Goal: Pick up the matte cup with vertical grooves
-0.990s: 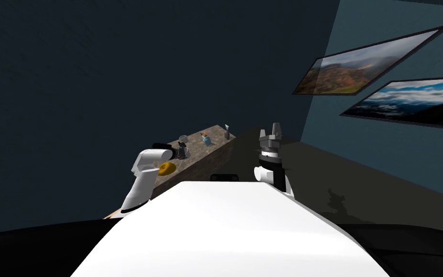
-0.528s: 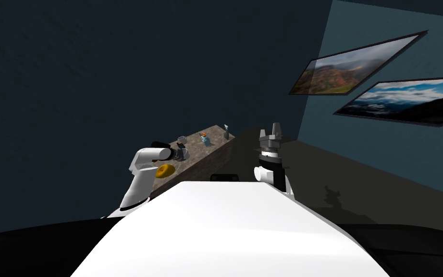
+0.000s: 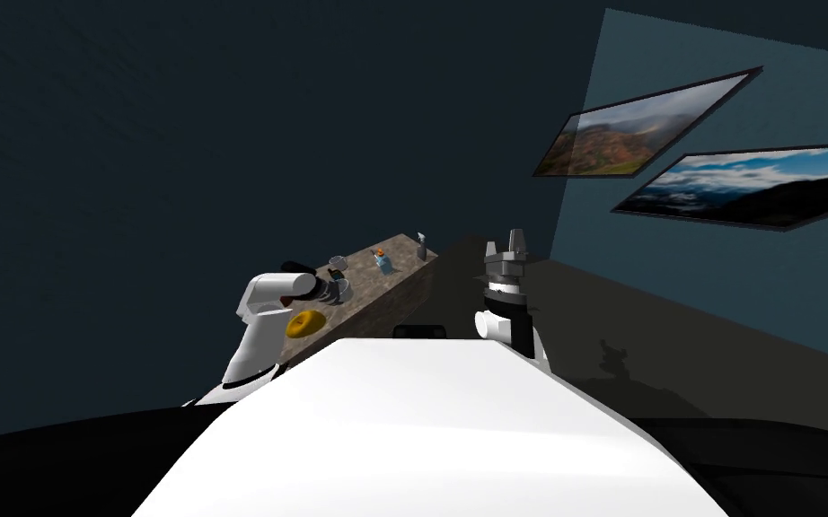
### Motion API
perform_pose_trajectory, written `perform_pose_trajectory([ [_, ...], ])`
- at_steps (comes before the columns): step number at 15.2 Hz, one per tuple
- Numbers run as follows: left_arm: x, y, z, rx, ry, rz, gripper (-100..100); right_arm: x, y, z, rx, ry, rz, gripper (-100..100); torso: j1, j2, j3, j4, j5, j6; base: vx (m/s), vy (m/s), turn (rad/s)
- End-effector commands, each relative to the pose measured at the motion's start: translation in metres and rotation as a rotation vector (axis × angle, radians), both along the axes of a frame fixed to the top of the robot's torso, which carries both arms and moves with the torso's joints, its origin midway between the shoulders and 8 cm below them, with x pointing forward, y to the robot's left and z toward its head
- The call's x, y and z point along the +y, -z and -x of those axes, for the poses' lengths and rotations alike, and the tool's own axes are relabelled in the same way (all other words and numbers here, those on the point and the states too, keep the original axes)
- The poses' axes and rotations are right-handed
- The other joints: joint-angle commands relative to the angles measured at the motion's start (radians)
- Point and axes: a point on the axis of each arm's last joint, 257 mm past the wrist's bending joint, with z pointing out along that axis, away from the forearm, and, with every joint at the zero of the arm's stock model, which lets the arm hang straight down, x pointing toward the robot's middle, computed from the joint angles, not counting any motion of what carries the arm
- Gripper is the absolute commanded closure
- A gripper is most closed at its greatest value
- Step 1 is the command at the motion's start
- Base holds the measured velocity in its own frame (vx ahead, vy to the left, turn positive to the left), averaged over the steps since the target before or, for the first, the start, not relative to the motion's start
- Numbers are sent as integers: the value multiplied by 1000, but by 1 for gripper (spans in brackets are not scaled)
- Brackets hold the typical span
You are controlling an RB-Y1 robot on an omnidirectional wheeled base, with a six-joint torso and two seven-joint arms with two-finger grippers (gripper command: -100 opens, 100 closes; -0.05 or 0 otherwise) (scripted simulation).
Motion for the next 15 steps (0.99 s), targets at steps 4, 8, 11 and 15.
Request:
perform_pose_trajectory([
  [4,2,1,16,69,-21,12,-100,0,0,0,0,0,0,0,0,0,0,0,0,0,3,18,-39],
  [8,6,11,16,86,-29,15,-100,0,0,0,0,0,0,0,-1,0,0,0,0,0,0,7,-19],
  [11,9,20,13,85,-31,14,-100,0,0,0,0,0,0,0,-2,1,1,0,0,0,-9,-6,-20],
  [15,8,19,14,85,-31,14,100,0,0,0,0,0,0,0,-2,1,1,0,0,0,-4,-3,-5],
])
